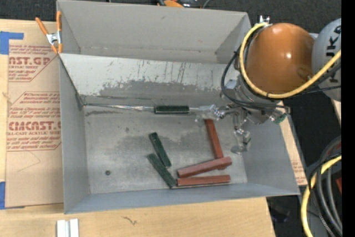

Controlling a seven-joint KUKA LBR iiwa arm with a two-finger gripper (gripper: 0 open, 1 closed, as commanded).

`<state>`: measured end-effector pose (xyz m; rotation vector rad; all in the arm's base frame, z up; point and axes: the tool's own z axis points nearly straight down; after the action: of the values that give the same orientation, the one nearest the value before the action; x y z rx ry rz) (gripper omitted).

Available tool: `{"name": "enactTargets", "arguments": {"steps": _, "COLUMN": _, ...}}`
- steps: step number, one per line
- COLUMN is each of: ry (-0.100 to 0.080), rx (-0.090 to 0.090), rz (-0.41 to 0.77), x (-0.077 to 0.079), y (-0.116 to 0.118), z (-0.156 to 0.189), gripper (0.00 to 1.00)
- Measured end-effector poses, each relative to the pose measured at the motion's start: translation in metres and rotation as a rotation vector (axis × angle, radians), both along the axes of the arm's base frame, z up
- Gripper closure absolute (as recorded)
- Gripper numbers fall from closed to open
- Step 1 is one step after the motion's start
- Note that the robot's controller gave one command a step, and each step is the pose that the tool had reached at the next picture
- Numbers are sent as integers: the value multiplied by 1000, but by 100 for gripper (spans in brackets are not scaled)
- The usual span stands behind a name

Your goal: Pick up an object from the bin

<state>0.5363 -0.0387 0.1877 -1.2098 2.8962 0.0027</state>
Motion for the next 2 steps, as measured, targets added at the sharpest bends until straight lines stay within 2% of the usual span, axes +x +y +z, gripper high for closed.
{"name": "enactTargets", "arguments": {"steps": 1, "ry": 10, "rx": -6, "rz": 201, "x": 24, "y": -15, "z": -114, "gripper": 0}}
{"name": "enactTargets", "arguments": {"steps": 2, "ry": 0, "rx": -1, "rz": 198, "x": 25, "y": -14, "z": -113, "gripper": 100}}
